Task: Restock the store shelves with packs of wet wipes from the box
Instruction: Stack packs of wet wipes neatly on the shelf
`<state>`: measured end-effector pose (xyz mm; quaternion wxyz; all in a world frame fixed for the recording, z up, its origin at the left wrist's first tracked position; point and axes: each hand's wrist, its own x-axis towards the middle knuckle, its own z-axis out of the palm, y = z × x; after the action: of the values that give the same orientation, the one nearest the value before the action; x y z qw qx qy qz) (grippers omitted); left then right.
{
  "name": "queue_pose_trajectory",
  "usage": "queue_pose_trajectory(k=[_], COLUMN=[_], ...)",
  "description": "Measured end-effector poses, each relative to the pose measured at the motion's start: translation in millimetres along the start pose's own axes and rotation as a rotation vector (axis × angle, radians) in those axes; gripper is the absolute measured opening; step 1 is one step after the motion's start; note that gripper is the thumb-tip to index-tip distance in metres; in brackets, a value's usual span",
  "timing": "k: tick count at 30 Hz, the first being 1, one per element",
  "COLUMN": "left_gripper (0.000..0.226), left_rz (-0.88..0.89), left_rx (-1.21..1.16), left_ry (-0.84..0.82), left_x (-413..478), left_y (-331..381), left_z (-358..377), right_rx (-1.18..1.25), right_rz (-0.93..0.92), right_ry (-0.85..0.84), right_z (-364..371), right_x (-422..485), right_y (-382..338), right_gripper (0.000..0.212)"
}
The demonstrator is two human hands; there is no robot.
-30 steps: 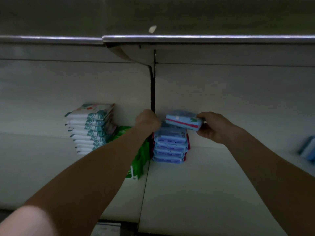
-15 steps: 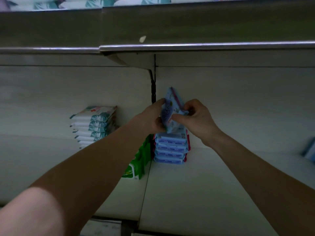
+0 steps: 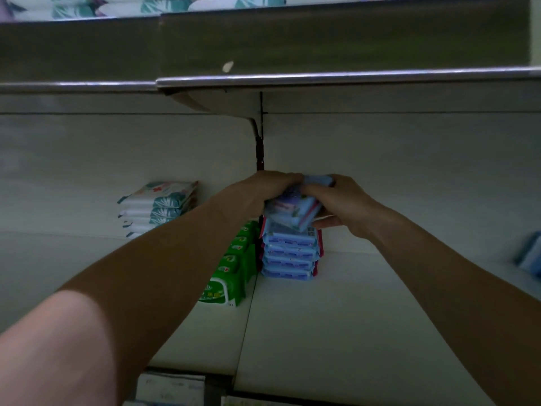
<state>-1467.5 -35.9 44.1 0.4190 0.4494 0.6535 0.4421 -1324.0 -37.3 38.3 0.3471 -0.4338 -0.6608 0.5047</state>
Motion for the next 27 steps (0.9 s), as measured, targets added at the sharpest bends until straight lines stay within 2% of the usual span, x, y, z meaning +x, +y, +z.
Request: queue_pose_trajectory(k=[2, 5, 9, 11, 13, 14, 17, 20, 24, 26, 27], left_gripper=[0.028, 0.025, 0.025, 0.045, 0.070, 0.074, 0.072, 0.081, 0.086, 0.084, 0.072], left_rz=[-0.028, -0.148, -0.214, -0.204, -0.237, -0.244, -0.189, -0.247, -0.232, -0.288, -0.283], left_rx=[-0.011, -0.044, -0.139, -0.225, -0.281, -0.296, -0.331, -0.585, -0.572, -0.550, -0.555], left_ry=[0.002, -0.031, -0.105, -0.105, -0.136, -0.179, -0.270, -0.272, -0.252, -0.278, -0.281], left_x=[0, 0, -7, -10, -12, -16, -18, -15, -14, -13, -13], left_y=[3, 3, 0, -1, -2, -1, 0, -2, -1, 0, 1], left_z=[-5, -18, -15, -12, -8, -5, 1, 4, -7, -15, -18], right_rx=[0.202, 0.465, 0.520, 0.434, 0.263, 0.159, -0.158, -0.265, -0.557, -0.645, -0.649], right_rz=[0.095, 0.207, 0.248, 0.143, -0.027, -0.122, -0.345, -0.433, -0.654, -0.647, -0.606], right_ry=[0.034, 0.086, 0.129, 0.169, 0.238, 0.268, 0.226, 0.111, 0.154, 0.157, 0.127], right_z=[-5, -14, -19, -17, -12, -9, 1, 8, 7, 4, 4], right_x=[1, 2, 2, 3, 5, 5, 7, 6, 5, 8, 8], right_y=[7, 15, 20, 22, 24, 25, 25, 23, 29, 38, 41], right_gripper=[0.012, 0.015, 0.017, 0.014, 0.006, 0.007, 0.021, 0.034, 0.019, 0.017, 0.020])
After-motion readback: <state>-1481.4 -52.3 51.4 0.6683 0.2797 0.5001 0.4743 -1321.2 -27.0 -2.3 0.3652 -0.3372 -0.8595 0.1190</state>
